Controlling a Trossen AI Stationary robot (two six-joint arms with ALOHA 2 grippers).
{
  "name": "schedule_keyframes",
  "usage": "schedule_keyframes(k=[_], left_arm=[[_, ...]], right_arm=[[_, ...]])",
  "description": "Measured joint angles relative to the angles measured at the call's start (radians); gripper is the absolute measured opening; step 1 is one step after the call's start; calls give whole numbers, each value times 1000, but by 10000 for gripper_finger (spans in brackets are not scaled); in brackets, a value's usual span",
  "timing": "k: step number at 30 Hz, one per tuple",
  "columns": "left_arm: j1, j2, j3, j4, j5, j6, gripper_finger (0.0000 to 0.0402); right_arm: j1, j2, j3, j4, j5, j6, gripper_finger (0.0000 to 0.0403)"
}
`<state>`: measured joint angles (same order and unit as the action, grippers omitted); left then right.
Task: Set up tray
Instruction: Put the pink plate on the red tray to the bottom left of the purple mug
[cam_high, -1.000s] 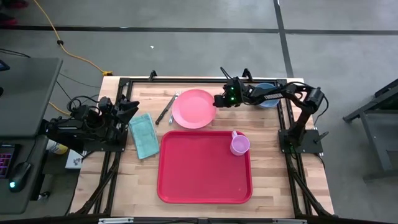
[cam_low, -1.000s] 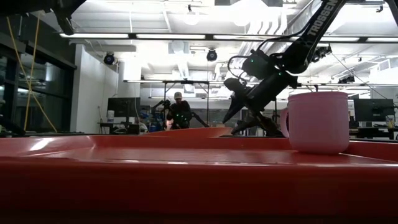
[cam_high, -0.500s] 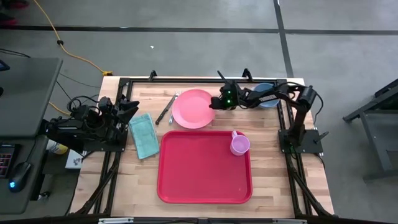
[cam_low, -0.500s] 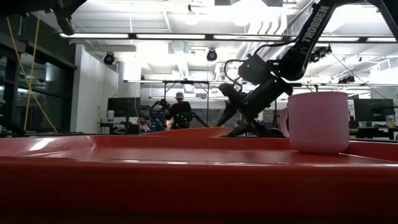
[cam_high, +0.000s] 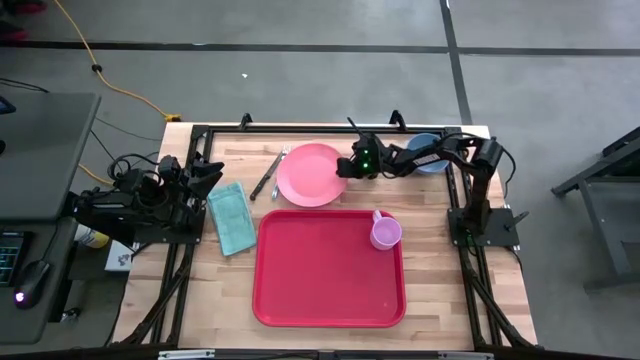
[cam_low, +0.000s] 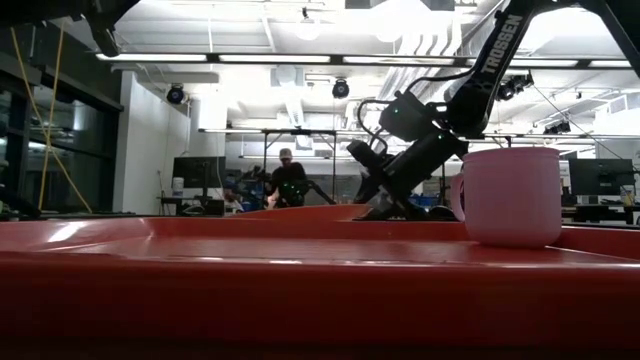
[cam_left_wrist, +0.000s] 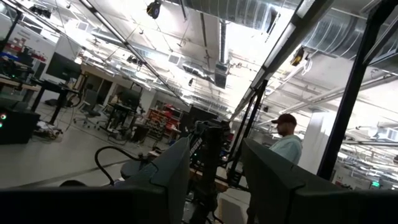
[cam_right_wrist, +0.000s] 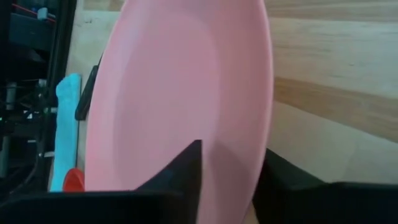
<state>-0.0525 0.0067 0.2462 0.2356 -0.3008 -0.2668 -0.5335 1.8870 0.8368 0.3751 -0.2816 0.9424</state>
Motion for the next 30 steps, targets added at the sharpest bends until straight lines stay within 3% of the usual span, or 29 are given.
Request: schedule_keyframes(k=[5,20,30], left_arm=[[0,0,0,0,0,0,179],[0,0,0,1,-1,0,179],[0,0,0,1,-1,0,179]], right_arm=[[-1,0,1,19,-12,-2,9],[4,-18,0,47,-39,22,0],[3,-209,0,-56,-11,-48,1]])
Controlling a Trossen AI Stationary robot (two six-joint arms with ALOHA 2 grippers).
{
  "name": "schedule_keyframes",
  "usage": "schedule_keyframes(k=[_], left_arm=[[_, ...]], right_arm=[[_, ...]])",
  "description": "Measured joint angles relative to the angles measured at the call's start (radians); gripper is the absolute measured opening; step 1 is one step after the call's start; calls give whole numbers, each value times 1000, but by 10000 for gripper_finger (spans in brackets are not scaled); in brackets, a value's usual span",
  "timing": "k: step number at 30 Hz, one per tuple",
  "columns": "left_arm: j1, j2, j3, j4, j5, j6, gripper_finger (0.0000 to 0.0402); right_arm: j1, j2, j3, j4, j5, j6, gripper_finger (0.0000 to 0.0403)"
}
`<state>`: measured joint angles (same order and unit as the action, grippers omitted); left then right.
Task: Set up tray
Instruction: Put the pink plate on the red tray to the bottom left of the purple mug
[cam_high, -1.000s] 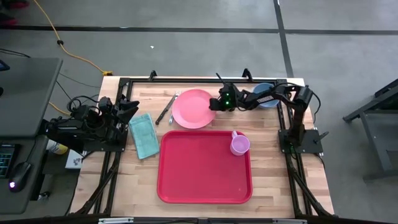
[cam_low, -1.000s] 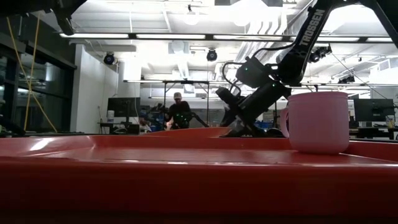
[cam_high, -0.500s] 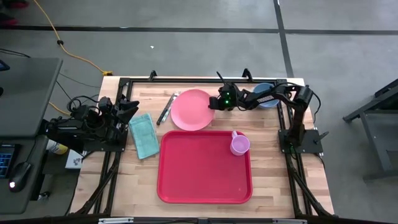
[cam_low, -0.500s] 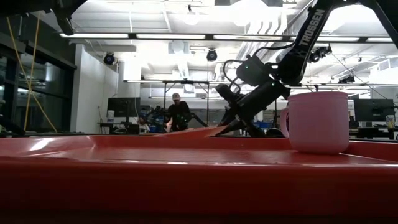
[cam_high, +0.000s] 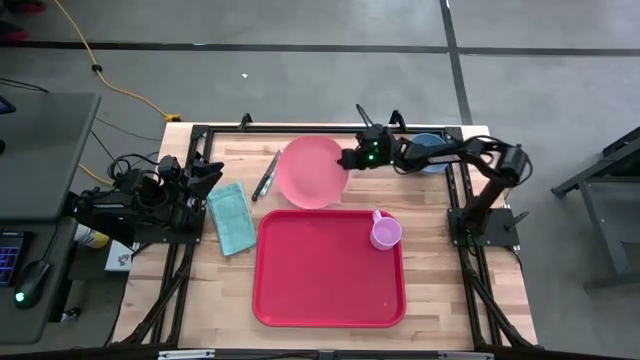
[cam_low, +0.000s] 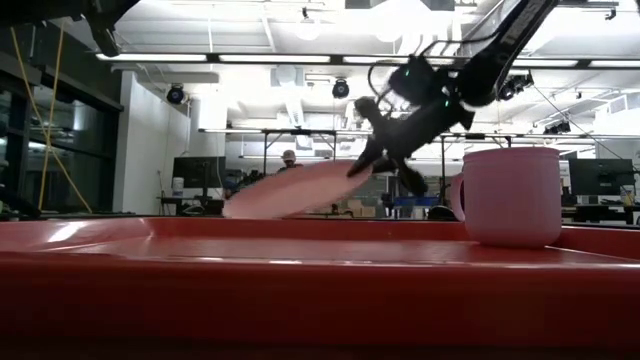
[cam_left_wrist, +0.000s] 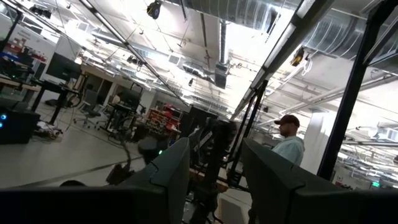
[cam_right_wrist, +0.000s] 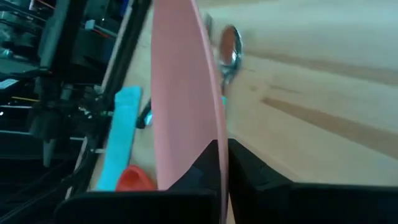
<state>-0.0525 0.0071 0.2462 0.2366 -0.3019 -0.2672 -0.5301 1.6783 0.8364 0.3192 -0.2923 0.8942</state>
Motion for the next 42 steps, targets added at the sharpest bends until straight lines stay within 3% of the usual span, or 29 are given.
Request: schedule_keyframes(k=[13,22,31,38,42], left_arm=[[0,0,0,0,0,0,179],[0,0,0,0,-6,0,179],[0,0,0,0,-34,0,179],[0,0,0,0,-37,0,179],[0,0,0,-1,-50,0,179]], right_arm=[[18,-356,0,-52,37,-41,0],[149,-508,0,-87,-12,15,0],[372,-557,0,-259,-1,91,0],[487,-547,0,-458,125,101,0],[518,-510,0,-464,170,112,0]])
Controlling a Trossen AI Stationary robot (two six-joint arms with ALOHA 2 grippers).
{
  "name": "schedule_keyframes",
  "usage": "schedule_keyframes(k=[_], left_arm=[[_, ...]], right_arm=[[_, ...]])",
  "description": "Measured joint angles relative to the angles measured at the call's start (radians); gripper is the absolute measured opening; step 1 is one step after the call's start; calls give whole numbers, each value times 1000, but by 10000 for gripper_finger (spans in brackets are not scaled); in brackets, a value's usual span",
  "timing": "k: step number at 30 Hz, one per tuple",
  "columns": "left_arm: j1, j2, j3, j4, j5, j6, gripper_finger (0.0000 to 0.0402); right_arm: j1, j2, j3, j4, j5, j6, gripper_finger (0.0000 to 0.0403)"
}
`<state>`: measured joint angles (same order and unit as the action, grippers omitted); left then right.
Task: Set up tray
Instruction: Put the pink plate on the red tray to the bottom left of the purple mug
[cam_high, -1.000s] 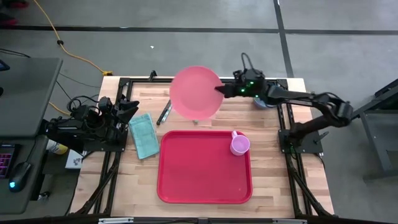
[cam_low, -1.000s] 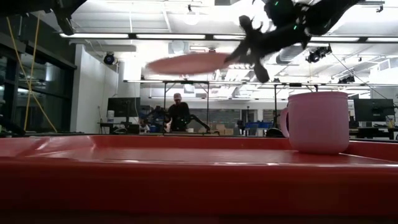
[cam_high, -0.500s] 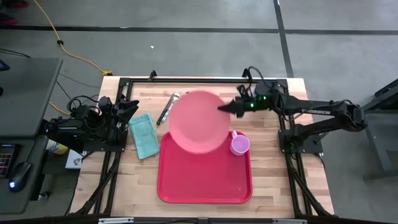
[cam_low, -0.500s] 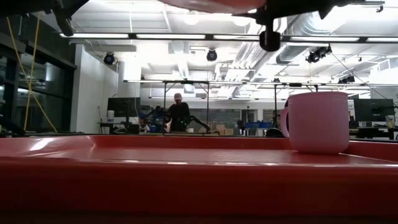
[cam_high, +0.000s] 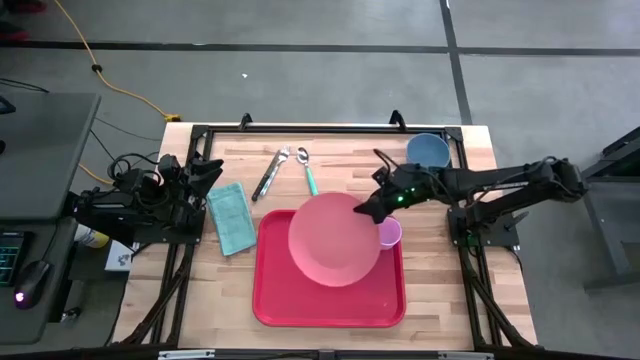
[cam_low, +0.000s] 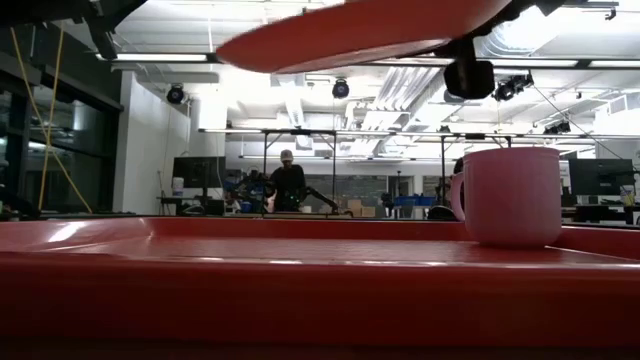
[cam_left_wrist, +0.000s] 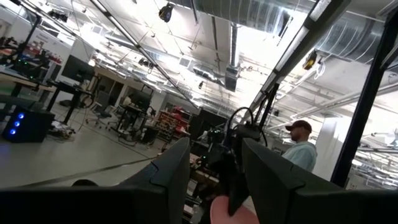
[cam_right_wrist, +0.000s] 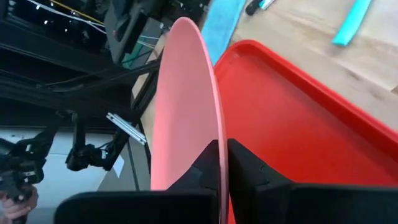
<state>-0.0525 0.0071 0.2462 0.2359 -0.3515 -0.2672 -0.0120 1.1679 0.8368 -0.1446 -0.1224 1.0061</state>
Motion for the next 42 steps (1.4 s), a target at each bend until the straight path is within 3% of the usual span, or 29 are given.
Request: schedule_keyframes(k=[8,12,19,22,31,42], left_arm=[[0,0,0,-3,-1,0,179],[0,0,0,-3,-1,0,179],[0,0,0,-3,-1,0,179],[0,0,0,-3,-1,0,179],[0,0,0,-3,0,0,179],[0,0,0,-4,1,0,179]], right_arm=[[8,153,5,183,-50,12,0],[8,269,105,162,-99,-29,0],[-14,494,403,-216,-147,-235,0],[-24,551,480,-292,-162,-288,0],[-43,621,496,-448,-168,-307,0],[-38,621,473,-501,-204,-310,0]])
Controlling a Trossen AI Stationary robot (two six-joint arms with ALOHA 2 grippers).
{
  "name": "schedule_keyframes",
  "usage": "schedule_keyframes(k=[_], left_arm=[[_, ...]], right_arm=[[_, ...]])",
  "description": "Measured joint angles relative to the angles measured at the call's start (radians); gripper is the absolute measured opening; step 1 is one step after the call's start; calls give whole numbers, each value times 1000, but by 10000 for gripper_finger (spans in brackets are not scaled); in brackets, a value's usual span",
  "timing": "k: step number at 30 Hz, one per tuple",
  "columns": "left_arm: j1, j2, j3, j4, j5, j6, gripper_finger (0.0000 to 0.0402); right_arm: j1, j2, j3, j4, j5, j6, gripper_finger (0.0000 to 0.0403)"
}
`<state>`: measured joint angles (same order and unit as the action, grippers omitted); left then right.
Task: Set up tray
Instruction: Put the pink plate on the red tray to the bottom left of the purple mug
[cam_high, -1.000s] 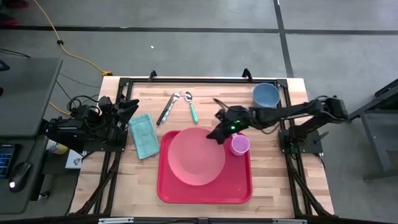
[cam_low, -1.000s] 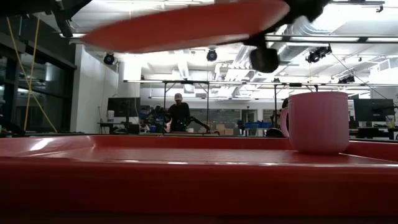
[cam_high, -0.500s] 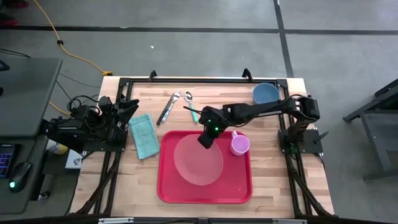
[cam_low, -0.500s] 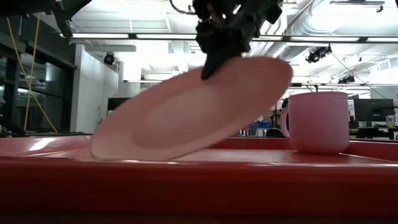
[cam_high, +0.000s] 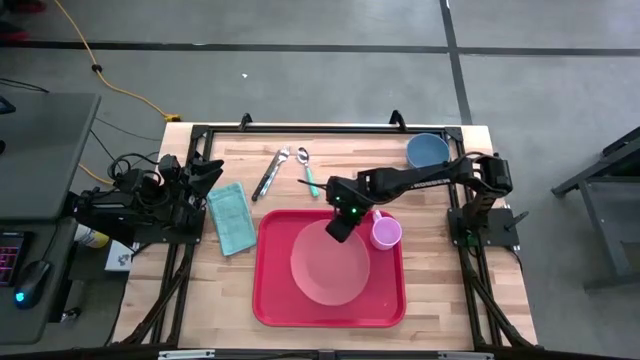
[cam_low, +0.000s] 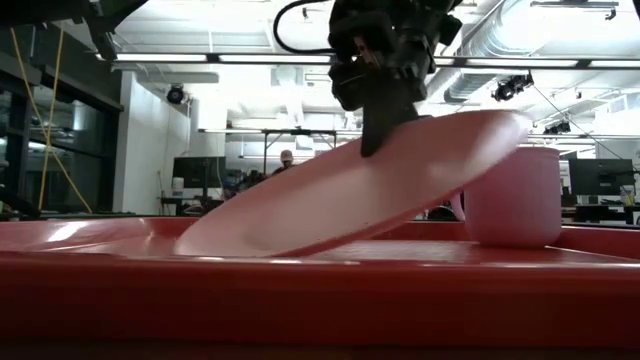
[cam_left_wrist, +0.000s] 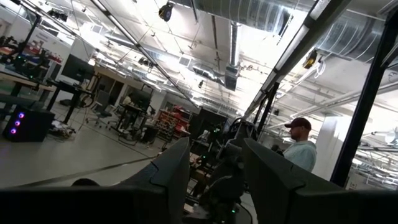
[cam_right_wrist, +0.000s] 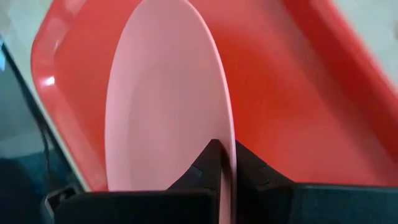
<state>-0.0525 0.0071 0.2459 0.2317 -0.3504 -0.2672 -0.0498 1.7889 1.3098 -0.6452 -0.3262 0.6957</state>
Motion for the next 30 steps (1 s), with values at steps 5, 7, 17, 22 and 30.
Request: schedule_keyframes(k=[5,7,17,22,30], left_arm=[[0,0,0,0,0,0,179],[0,0,0,0,1,0,179],[0,0,0,1,2,0,179],[0,0,0,1,2,0,179],[0,0,0,0,2,0,179]], right_arm=[[0,0,0,-32,-25,-47,0],[0,0,0,-45,-29,-59,0],[-3,78,0,-11,-77,-108,0],[-5,117,0,99,-77,-97,0],[-17,143,0,37,-82,-148,1]])
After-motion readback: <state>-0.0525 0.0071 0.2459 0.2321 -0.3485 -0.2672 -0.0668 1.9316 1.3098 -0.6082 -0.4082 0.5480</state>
